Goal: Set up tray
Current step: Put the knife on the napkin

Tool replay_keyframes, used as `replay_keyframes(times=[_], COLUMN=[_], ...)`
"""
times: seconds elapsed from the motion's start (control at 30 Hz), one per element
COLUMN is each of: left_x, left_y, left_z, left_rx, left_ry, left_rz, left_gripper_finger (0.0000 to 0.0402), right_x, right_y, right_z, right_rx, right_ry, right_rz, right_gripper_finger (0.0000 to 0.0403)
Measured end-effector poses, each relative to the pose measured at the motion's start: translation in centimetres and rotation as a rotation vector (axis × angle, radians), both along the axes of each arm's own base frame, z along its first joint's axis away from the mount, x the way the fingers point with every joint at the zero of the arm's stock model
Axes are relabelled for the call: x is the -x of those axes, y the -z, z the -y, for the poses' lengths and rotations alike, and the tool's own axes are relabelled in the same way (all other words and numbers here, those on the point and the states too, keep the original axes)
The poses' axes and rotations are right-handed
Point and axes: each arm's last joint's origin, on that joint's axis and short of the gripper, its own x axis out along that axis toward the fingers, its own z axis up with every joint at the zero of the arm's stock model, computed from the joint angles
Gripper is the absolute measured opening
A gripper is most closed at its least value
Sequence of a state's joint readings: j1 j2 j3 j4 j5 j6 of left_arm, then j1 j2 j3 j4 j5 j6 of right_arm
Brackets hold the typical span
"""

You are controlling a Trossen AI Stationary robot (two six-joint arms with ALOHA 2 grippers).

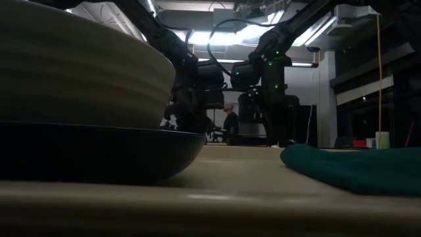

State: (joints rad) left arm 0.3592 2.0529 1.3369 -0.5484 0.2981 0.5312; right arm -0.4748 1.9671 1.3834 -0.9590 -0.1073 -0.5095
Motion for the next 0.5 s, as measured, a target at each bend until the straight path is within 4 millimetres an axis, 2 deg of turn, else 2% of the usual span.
replay_keyframes(times=[0.27, 0.5], left_x=[-0.17, -0.17], left_y=[0.03, 0.03], left_z=[0.49, 0.52], left_rx=[0.013, 0.016], left_ry=[0.03, 0.016], left_rz=[0.007, 0.004], left_gripper_finger=[0.0001, 0.0001], right_x=[0.0, -0.26], right_y=[0.0, 0.46], right_z=[0.01, -0.05], right_rx=[0.0, -0.026], right_ry=[-0.003, -0.101], right_rz=[0.001, 0.073], right_gripper_finger=[0.0113, 0.012])
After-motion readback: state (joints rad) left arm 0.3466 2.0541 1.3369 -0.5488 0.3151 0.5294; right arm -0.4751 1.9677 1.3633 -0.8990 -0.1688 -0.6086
